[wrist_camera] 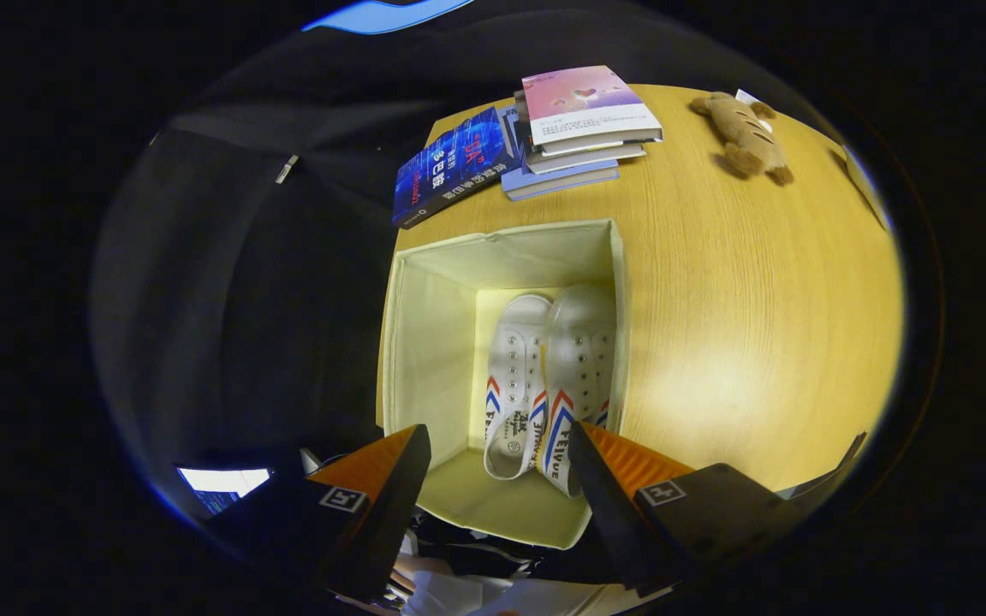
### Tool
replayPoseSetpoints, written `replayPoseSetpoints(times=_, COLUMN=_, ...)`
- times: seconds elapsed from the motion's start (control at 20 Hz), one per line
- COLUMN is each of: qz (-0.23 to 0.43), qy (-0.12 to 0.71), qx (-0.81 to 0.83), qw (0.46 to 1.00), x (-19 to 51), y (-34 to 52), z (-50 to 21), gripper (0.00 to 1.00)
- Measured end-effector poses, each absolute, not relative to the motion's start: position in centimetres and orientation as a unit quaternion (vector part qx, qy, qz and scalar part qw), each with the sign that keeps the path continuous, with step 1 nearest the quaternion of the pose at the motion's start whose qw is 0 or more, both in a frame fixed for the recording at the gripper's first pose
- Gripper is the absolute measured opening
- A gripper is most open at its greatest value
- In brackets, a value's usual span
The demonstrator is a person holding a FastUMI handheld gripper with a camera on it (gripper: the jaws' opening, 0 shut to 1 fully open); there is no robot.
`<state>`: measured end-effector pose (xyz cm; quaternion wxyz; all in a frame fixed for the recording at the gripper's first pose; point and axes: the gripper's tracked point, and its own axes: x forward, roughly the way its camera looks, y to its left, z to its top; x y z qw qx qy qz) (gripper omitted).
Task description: Open the storage box then place both shoes into the box .Put the left shoe in first, then the right shoe, with the right side of both shoes facing outward in a uniform manner.
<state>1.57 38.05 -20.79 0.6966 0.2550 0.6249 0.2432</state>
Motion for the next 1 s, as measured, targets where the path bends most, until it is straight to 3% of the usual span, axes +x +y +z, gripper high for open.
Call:
replayPoseSetpoints(times=0.5, qz=0.236, qy=0.574, qx=0.313, qw=0.719, x=1.5, y=33.1, z=-17.2, gripper=0.99)
replayPoseSetpoints(times=1.0, qz=0.151, qy=0.457, qx=0.239, qw=0.843, x=4.1, y=17.9, z=-17.9, gripper=0.99)
